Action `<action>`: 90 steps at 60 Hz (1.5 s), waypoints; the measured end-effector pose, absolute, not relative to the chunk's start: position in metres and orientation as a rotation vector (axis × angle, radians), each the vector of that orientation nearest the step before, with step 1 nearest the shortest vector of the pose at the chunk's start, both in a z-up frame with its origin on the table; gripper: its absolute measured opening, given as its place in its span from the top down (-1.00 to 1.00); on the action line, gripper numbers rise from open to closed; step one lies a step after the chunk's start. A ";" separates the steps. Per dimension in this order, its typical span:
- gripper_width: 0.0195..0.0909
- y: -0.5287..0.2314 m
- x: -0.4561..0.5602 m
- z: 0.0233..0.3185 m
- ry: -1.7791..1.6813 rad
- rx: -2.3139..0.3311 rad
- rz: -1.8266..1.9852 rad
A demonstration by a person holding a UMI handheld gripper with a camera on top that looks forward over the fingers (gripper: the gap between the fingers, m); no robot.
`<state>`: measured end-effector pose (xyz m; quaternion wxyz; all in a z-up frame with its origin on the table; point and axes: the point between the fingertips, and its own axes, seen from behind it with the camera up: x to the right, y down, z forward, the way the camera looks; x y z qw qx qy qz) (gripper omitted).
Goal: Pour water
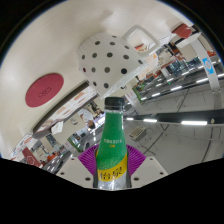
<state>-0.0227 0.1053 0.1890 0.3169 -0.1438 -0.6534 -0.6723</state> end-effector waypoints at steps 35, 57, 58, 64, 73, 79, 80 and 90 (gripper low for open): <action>0.52 0.092 0.019 0.150 -0.205 -1.625 0.139; 0.51 0.099 0.004 0.100 -0.198 -1.639 0.123; 0.51 0.096 0.000 0.101 -0.203 -1.637 0.106; 0.50 0.098 -0.001 0.100 -0.184 -1.640 0.058; 0.19 0.096 0.002 0.101 -0.151 -1.648 0.066; -0.39 0.092 0.001 0.091 -0.189 -1.703 0.072; -0.56 0.090 0.000 0.088 -0.197 -1.719 0.079; -0.85 0.042 0.001 0.089 -0.265 -1.767 0.073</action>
